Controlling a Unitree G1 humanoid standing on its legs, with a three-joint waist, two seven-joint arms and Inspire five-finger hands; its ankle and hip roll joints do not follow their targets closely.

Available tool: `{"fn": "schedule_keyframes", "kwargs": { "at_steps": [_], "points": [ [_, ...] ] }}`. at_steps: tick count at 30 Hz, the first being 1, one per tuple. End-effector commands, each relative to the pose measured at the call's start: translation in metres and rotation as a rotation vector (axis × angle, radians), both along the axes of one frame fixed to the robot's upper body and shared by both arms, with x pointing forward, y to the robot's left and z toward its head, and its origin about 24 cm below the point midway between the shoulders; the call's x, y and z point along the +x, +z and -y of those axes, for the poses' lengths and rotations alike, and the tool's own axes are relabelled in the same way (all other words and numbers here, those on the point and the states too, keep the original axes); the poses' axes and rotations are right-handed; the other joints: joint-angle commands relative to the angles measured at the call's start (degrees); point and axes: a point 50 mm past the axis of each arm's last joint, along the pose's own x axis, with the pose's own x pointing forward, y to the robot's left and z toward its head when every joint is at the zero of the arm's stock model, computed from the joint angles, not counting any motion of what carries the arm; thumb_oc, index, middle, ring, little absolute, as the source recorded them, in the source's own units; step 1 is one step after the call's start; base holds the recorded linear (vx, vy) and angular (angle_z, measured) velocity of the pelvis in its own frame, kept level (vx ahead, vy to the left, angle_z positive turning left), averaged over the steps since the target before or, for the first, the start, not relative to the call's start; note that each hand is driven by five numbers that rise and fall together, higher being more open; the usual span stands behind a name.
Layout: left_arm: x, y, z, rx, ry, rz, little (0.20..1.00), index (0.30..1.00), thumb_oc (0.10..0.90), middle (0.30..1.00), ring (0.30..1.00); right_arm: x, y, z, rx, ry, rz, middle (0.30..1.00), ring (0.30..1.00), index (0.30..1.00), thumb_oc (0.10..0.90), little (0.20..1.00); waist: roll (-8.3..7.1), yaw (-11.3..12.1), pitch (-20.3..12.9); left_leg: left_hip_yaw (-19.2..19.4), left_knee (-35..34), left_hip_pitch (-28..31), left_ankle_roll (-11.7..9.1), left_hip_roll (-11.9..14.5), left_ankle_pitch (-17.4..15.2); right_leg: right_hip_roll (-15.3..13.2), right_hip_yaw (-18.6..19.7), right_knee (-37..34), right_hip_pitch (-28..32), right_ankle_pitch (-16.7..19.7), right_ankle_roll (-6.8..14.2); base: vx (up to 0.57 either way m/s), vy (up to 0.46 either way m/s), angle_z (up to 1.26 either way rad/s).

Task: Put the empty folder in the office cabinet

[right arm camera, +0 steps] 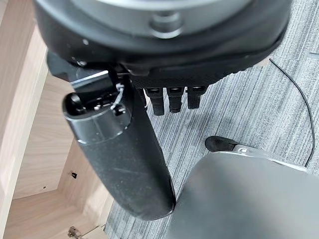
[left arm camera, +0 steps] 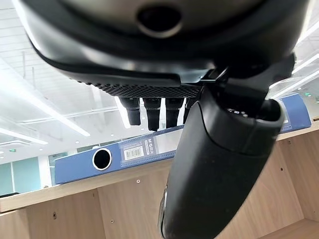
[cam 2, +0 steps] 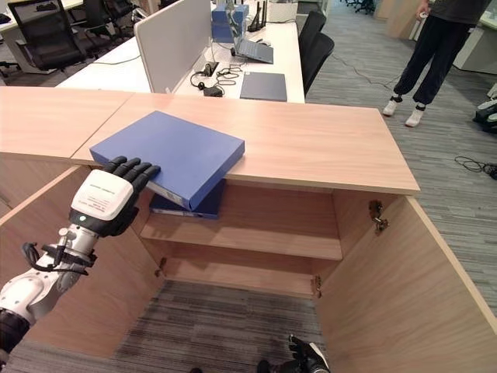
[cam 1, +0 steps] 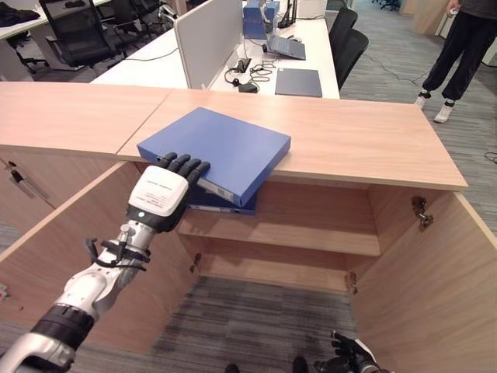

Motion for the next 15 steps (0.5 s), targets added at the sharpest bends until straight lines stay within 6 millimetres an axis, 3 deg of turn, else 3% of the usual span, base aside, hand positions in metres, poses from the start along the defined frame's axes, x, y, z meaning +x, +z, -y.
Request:
{"fn": "schedule_keyframes", "kwargs": {
  "at_steps": [1,15],
  "points": [
    [0.029,0.079,0.007,0.058,-0.023,0.267,0.900,0.900,0.800,0.900,0.900,0.031,0.014,0.016,-0.030,0.015,0.106,0.900,0.900,0.900,0.800,0.900,0.91,-1.64,0.27,1.04,-0.09,2.63,-3.77,2.97,-3.70,-3.82,-0.88,1.65,7.07,-11.21,7.34,0.00,0.000,0.00],
    [0.036,0.096,0.024,0.096,-0.079,0.317,0.900,0.900,0.800,0.900,0.900,0.023,0.009,0.013,-0.017,0.033,0.059,0.900,0.900,0.900,0.800,0.900,0.84,-2.11,-0.14,1.39,-0.09,2.93,-3.78,3.00,-3.80,-3.80,-0.79,1.71,7.11,-11.28,7.26,0.00,0.001,0.00]
  ]
}}
